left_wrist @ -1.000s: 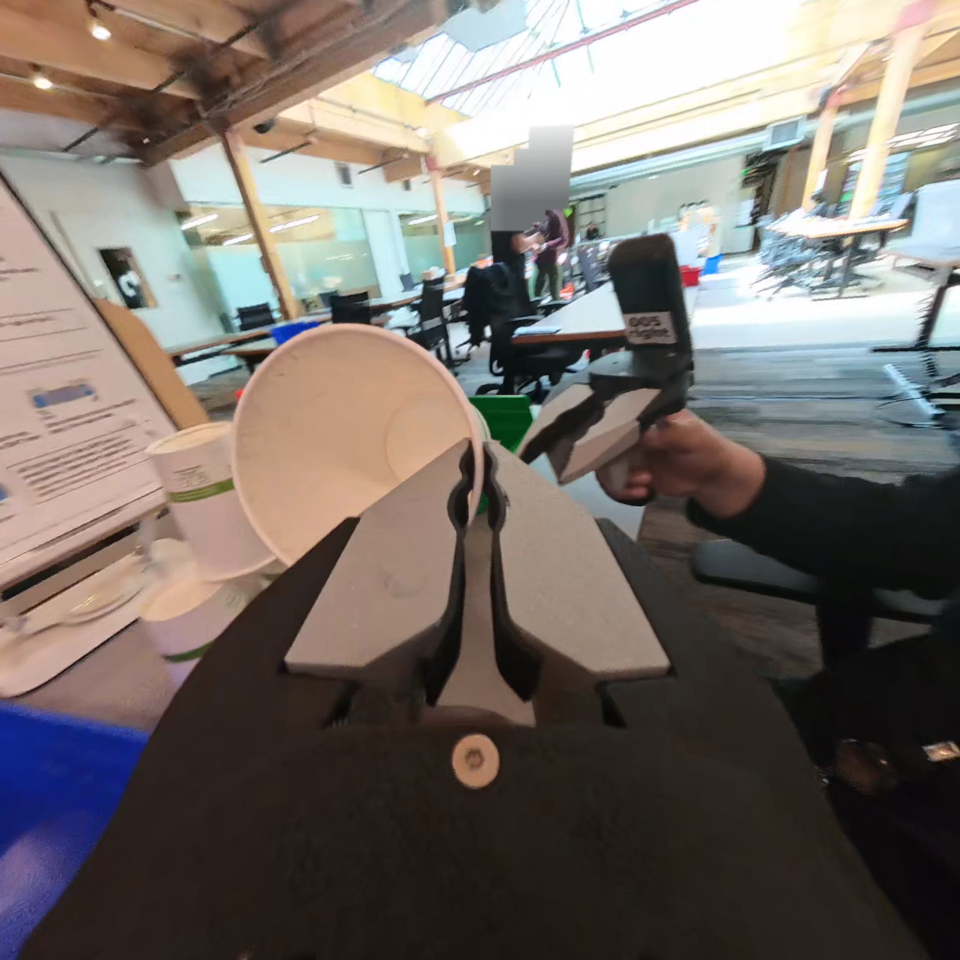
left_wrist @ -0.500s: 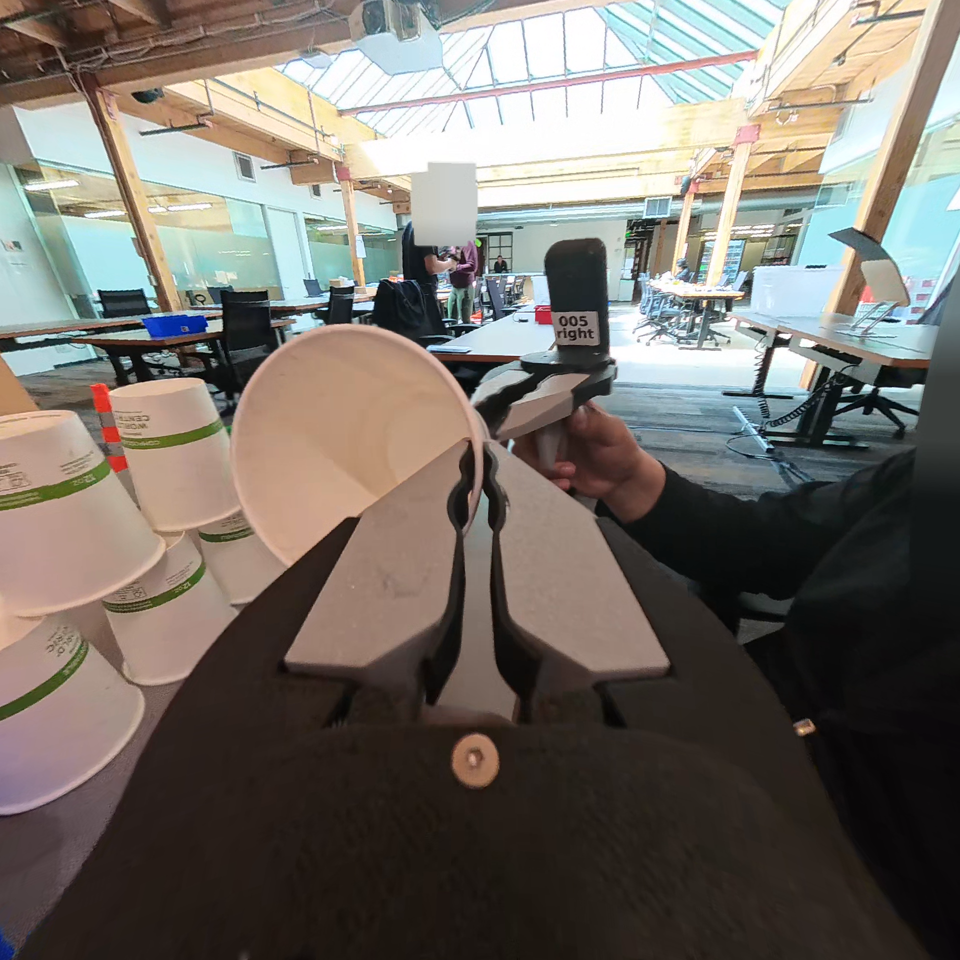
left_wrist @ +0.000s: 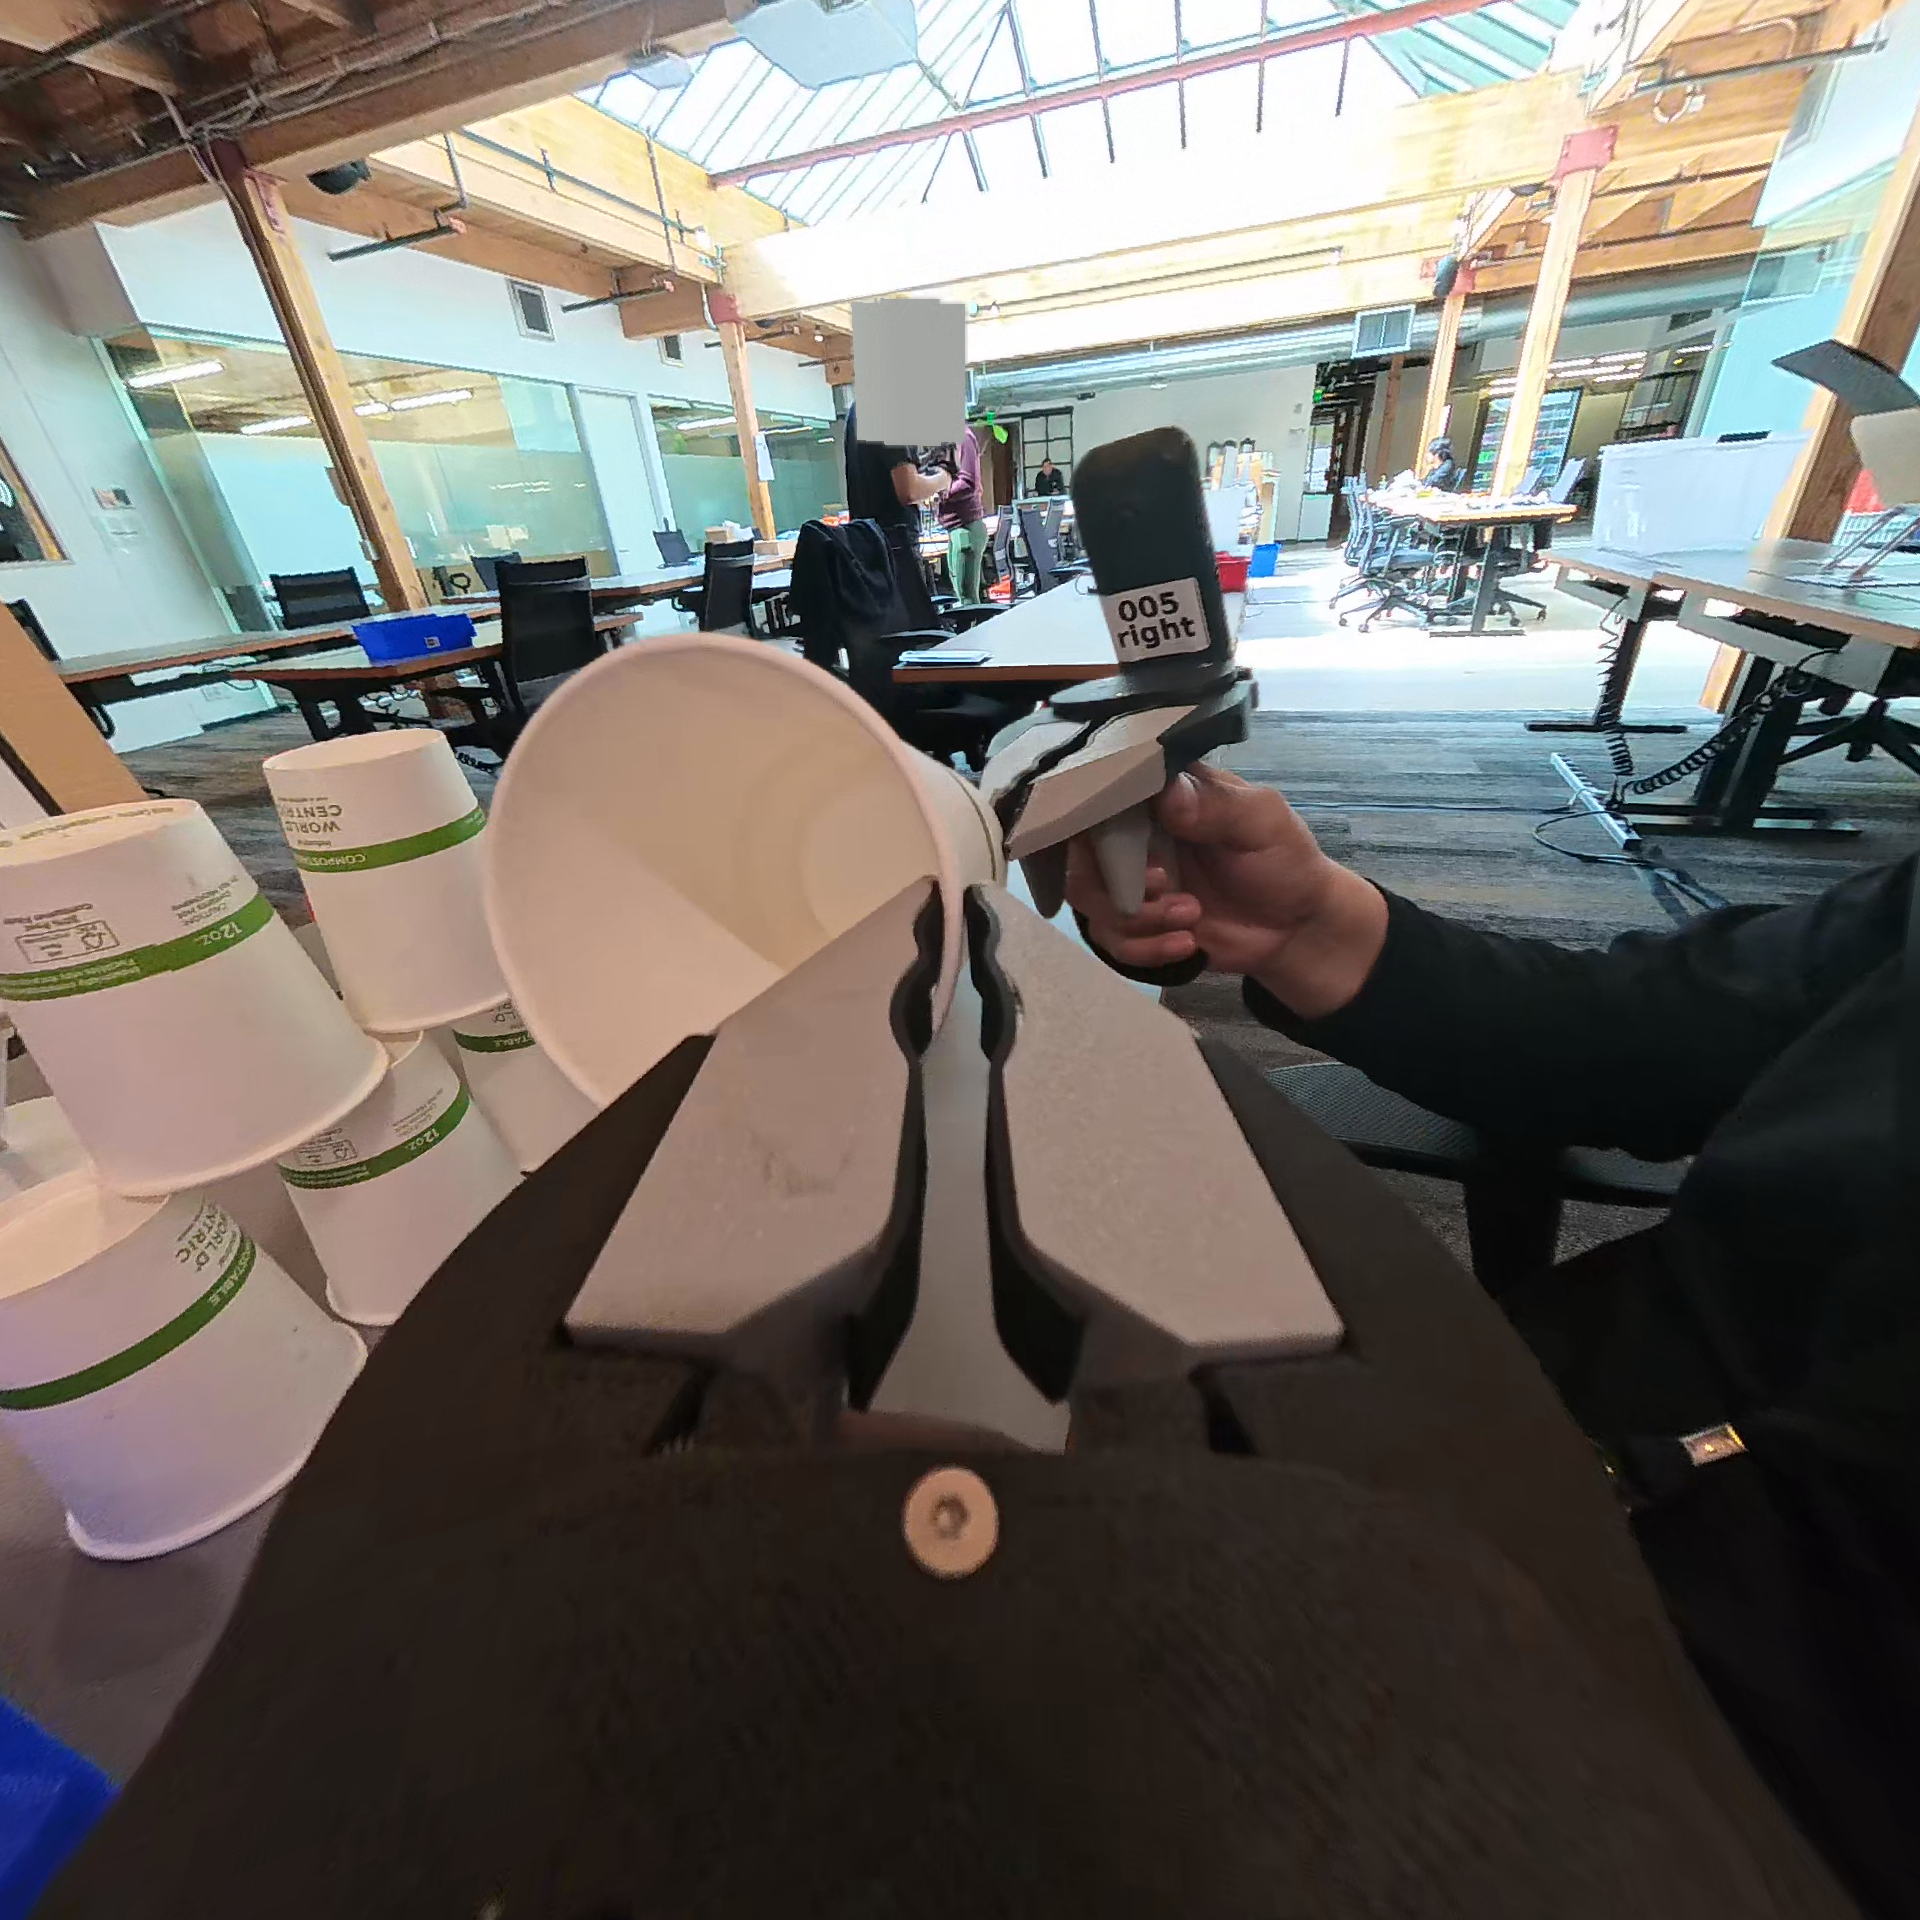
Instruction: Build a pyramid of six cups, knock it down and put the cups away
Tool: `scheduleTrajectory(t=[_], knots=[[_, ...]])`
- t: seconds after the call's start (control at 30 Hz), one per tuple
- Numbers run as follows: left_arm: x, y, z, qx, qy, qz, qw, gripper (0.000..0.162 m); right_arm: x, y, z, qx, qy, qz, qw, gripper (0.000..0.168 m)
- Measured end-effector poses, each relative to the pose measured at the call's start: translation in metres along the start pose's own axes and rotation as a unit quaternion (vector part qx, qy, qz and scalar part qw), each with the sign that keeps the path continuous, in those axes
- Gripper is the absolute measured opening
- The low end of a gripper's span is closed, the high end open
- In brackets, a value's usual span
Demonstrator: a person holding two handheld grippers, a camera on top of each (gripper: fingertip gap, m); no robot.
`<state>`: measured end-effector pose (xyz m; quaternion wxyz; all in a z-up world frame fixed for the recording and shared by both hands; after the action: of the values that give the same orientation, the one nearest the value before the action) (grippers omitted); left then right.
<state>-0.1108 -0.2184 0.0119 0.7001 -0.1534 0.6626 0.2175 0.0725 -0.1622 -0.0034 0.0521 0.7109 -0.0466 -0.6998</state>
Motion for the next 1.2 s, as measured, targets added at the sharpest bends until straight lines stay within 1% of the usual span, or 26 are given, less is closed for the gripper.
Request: scheduleTrajectory(t=[0.2,0.3,0.43,0.53,0.6,0.67,0.73,0.8,0.83,0.9,0.93,0.97,1.03,1.07,1.13,1.2], knots=[[0.003,0.006,-0.002,-0.008,0.009,-0.003,1.0,0.006,0.001,0.002,0.0,-0.038,-0.002,0.019,0.999,0.0],[0.01,0.012,-0.002,-0.024,0.026,-0.003,0.999,0.008,0.002,0.003,0.0,-0.022,0.013,0.0,1.0,0.0],[0.014,0.014,-0.001,-0.031,0.031,-0.029,0.999,0.009,0.003,0.002,-0.002,-0.015,0.024,-0.006,1.0,0.0],[0.023,0.018,-0.003,-0.044,0.043,-0.05,0.997,0.006,0.001,-0.001,-0.01,0.002,0.03,-0.015,0.999,0.0],[0.039,0.019,-0.005,-0.048,0.065,-0.07,0.994,0.006,-0.006,-0.005,-0.021,0.028,0.035,-0.031,0.998,0.0],[0.065,0.012,-0.005,-0.039,0.089,-0.097,0.991,0.008,-0.02,-0.013,-0.033,0.073,0.036,-0.058,0.995,0.0],[0.099,-0.002,-0.001,-0.033,0.12,-0.106,0.987,0.007,-0.044,-0.025,-0.041,0.116,0.056,-0.082,0.988,0.0],[0.136,-0.019,0.009,-0.029,0.168,-0.084,0.982,0.006,-0.079,-0.04,-0.043,0.154,0.089,-0.105,0.978,0.0],[0.152,-0.028,0.015,-0.023,0.201,-0.065,0.977,0.008,-0.098,-0.048,-0.041,0.172,0.112,-0.118,0.972,0.0],[0.178,-0.044,0.029,-0.003,0.266,-0.035,0.963,0.022,-0.137,-0.066,-0.03,0.212,0.177,-0.144,0.95,0.0],[0.183,-0.051,0.036,0.004,0.269,-0.032,0.963,0.024,-0.154,-0.074,-0.022,0.228,0.216,-0.151,0.937,0.0],[0.183,-0.057,0.041,0.014,0.26,-0.03,0.965,0.019,-0.169,-0.082,-0.013,0.243,0.252,-0.159,0.923,0.0],[0.187,-0.065,0.045,0.035,0.284,-0.015,0.958,0.02,-0.191,-0.097,0.007,0.271,0.329,-0.167,0.889,0.0],[0.187,-0.066,0.045,0.035,0.29,0.001,0.956,0.02,-0.201,-0.102,0.016,0.284,0.356,-0.178,0.872,0.0],[0.184,-0.068,0.04,0.034,0.28,0.035,0.959,0.021,-0.214,-0.109,0.036,0.289,0.419,-0.188,0.84,0.0],[0.181,-0.064,0.035,0.017,0.268,0.04,0.963,0.022,-0.22,-0.118,0.052,0.294,0.481,-0.178,0.806,0.0]])
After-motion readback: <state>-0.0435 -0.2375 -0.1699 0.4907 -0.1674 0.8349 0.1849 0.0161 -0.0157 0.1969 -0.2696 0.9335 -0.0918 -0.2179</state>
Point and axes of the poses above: each gripper's, where its closed fingertips meet, z out along the fingers, x out of its underside, y = z × x across the jaws, the point moved 7 cm from there along -z, back along the fingers, and after that the axes turned 2 degrees about -x, right-handed, at the moved point
